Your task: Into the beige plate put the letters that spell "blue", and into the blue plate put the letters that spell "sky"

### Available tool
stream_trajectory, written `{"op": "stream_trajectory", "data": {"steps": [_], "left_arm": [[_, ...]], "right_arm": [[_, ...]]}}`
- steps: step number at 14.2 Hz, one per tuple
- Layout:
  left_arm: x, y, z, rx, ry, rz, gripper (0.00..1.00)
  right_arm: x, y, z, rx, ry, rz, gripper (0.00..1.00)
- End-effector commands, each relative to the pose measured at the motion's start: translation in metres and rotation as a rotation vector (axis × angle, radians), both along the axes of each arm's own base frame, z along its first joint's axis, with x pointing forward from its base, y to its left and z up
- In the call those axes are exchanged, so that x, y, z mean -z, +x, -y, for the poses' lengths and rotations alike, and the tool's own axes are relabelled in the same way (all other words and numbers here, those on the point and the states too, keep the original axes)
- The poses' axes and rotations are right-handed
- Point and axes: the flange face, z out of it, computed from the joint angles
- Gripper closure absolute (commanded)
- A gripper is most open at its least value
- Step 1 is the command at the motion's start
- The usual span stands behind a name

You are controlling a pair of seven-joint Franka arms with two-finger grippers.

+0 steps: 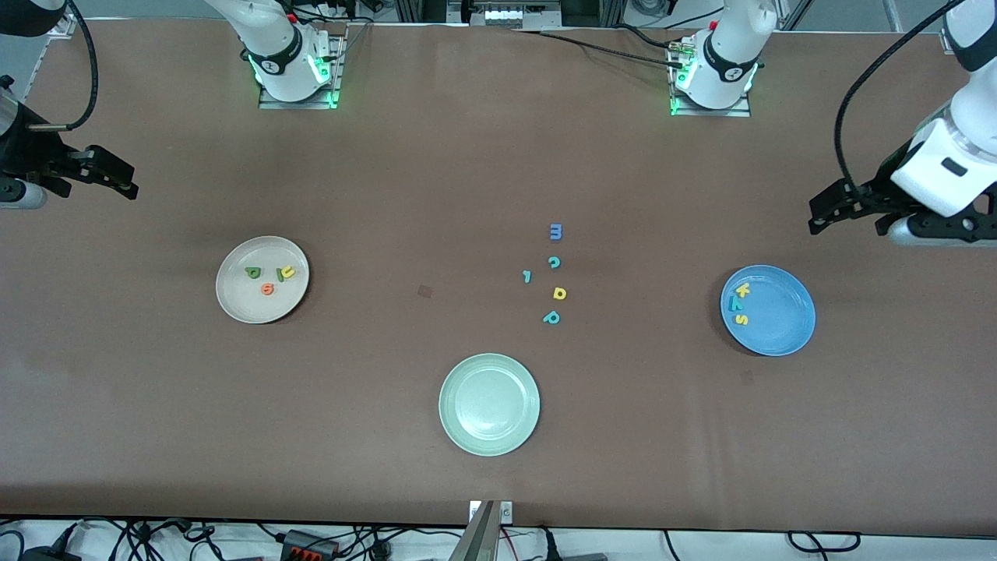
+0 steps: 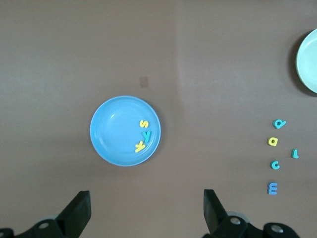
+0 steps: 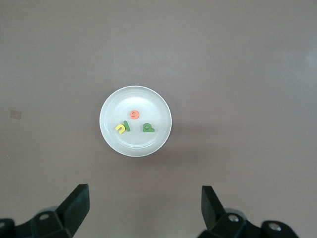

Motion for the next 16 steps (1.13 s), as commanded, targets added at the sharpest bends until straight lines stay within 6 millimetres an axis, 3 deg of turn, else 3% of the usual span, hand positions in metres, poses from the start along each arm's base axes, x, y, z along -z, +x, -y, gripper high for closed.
{"op": "stream_trajectory", "data": {"steps": [1,13,16], "left_arm": [[-0.004,-0.007,0.0,0.01,-0.018,-0.003,0.0],[-0.01,-0.016,0.013,0.037,0.006,-0.063,0.0],[-0.019,-0.015,0.029,0.071,0.045,-0.04,0.0]], "right_arm": [[-0.003,-0.001,0.004,0.003,-0.006,-0.004,0.0],[0.004,-0.004,0.004,-0.005,-0.006,-0.046,0.0],[0.004,-0.004,0.004,-0.005,-0.006,-0.046,0.0]]}}
